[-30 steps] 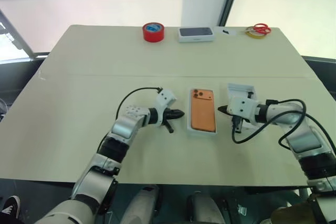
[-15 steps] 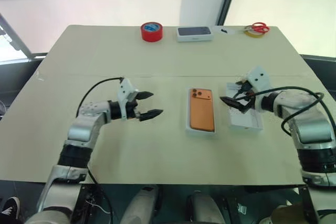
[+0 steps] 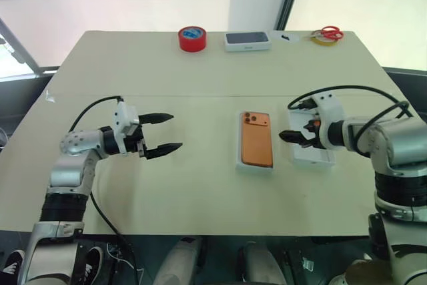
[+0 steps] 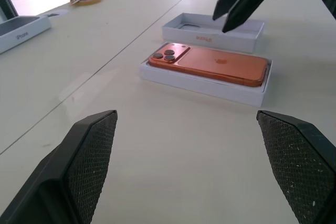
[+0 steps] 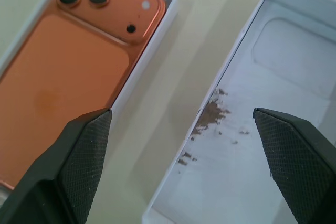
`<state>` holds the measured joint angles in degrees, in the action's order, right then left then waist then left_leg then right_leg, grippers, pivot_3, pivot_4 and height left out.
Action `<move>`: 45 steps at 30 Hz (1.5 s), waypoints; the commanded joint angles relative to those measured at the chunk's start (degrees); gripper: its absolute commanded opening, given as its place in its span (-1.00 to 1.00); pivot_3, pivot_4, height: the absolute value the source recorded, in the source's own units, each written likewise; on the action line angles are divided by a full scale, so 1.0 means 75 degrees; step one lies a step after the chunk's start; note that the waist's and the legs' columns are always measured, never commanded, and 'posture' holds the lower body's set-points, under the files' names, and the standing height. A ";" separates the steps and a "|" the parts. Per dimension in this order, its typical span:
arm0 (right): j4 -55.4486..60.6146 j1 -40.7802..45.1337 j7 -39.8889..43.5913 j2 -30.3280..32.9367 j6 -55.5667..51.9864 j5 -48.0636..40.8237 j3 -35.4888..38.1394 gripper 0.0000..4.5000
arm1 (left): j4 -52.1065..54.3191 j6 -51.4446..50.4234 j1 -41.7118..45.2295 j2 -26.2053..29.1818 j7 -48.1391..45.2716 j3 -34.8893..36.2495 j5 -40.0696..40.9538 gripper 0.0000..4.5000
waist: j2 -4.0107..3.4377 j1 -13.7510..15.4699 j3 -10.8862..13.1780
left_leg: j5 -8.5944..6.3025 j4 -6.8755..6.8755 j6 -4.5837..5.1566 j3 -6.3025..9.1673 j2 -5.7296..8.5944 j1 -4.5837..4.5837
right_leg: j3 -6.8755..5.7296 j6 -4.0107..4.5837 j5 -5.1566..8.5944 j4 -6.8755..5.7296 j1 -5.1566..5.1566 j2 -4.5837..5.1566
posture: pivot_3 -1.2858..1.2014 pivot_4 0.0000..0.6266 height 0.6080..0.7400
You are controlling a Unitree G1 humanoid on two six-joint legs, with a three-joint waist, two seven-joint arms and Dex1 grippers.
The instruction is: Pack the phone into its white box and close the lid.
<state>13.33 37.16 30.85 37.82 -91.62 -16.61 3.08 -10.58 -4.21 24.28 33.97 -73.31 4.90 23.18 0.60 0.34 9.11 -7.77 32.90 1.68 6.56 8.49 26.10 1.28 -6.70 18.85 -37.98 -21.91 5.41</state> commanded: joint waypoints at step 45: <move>-0.1895 0.1075 -0.2046 -0.1119 0.3279 0.0032 0.0099 -1.00 | 0.1211 -0.1004 -0.0571 -0.0385 0.1358 -0.0095 0.0496 0.41 | 0.0001 -0.0167 -0.0010 | 0.0019 0.0019 0.0005 -0.0004 -0.0007 0.0031 | 0.0007 -0.0016 -0.0020 -0.0037 -0.0045 -0.0018 | 0.03 -0.52 0.94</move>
<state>-2.16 44.27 14.50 29.74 -74.37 -16.93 1.37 -3.80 -9.83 19.90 31.16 -63.80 3.53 24.75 0.61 -0.91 9.03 -7.63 33.04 1.71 6.52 8.44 26.34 1.33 -6.82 18.70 -38.26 -22.25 5.28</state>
